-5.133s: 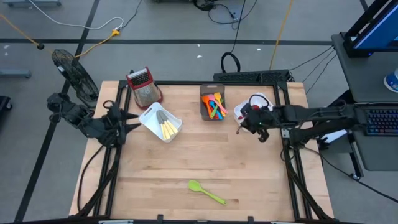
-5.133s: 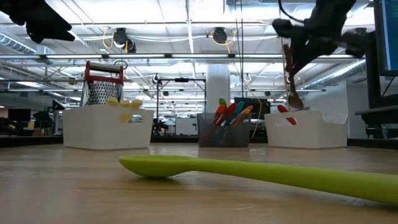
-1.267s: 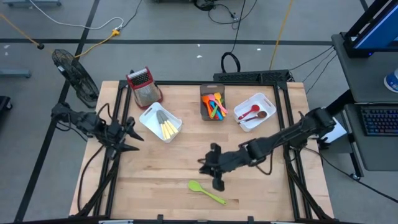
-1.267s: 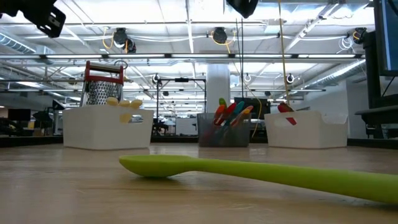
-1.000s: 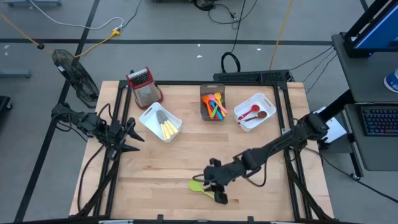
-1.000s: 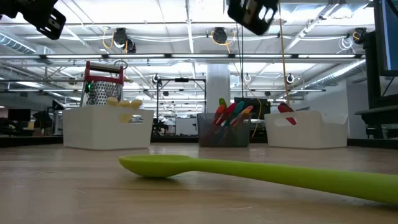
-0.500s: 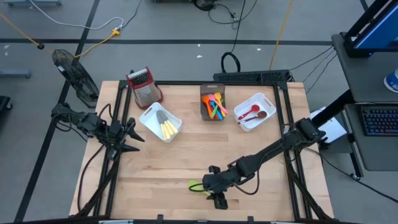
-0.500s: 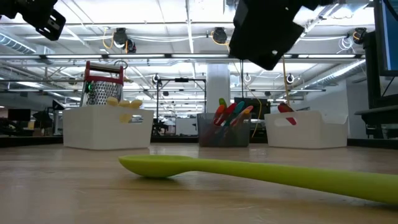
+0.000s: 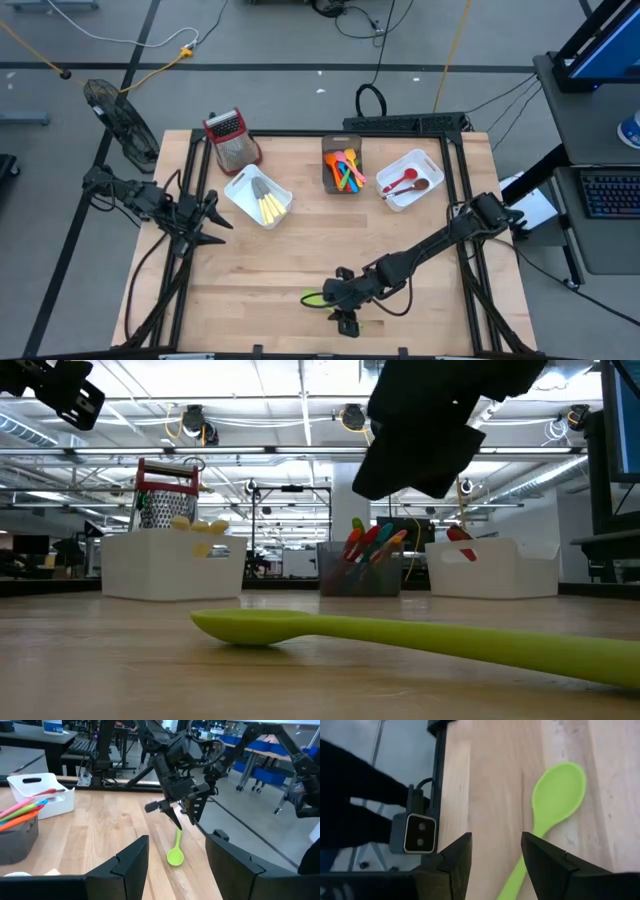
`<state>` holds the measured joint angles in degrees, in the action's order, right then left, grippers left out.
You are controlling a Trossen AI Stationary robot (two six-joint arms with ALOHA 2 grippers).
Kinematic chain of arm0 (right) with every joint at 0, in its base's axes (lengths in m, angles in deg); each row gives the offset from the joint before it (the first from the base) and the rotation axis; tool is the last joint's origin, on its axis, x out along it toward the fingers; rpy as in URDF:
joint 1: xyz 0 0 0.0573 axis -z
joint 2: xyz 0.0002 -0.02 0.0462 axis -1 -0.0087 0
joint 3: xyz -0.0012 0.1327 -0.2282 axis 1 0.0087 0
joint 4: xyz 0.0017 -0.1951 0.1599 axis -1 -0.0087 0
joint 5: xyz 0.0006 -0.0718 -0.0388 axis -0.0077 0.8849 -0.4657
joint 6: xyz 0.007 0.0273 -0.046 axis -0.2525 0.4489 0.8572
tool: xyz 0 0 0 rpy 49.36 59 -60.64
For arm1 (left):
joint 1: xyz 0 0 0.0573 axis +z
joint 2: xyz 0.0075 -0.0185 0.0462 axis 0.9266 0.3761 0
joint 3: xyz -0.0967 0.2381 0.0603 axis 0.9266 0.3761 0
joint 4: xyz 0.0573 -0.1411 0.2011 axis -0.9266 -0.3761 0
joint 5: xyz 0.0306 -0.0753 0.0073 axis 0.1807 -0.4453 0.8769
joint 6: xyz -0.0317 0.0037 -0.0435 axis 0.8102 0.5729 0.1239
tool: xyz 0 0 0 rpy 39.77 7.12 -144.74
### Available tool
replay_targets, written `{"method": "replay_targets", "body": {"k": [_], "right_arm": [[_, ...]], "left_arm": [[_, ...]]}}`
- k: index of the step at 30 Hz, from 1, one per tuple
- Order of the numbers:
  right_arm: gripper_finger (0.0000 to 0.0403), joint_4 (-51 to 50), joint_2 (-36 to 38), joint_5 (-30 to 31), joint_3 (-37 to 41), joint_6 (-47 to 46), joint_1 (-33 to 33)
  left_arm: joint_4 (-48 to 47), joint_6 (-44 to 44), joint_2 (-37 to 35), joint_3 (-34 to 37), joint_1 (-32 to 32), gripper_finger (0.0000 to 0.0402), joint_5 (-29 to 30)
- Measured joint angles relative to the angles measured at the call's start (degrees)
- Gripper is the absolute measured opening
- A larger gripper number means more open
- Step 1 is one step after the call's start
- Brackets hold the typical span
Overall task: Pick & Place Kitchen Items
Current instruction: Put the green serving spoon into the right white bin
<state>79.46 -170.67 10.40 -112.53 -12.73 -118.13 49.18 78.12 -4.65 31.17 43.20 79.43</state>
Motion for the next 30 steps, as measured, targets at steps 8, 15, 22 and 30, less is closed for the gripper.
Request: {"method": "replay_targets", "body": {"k": [8,15,22,30], "right_arm": [[0.0167,1.7,-0.9,1.0,0.0,-4.8,-0.4],[0.0167,5.4,-5.9,2.4,0.0,-10.1,-1.3],[0.0167,5.8,-10.1,4.8,-0.2,-12.8,-1.2],[0.0167,10.6,-11.9,4.2,-0.1,-14.8,-1.9]], "left_arm": [[-1.2,-0.2,0.0,0.0,0.0,0.0200,0.0],[-1.4,-0.2,0.0,0.0,0.0,0.0200,0.0],[-1.9,-0.2,0.0,0.0,0.0,0.0200,0.0],[-2.5,0.2,0.0,0.0,0.0,0.0200,-1.8]]}}
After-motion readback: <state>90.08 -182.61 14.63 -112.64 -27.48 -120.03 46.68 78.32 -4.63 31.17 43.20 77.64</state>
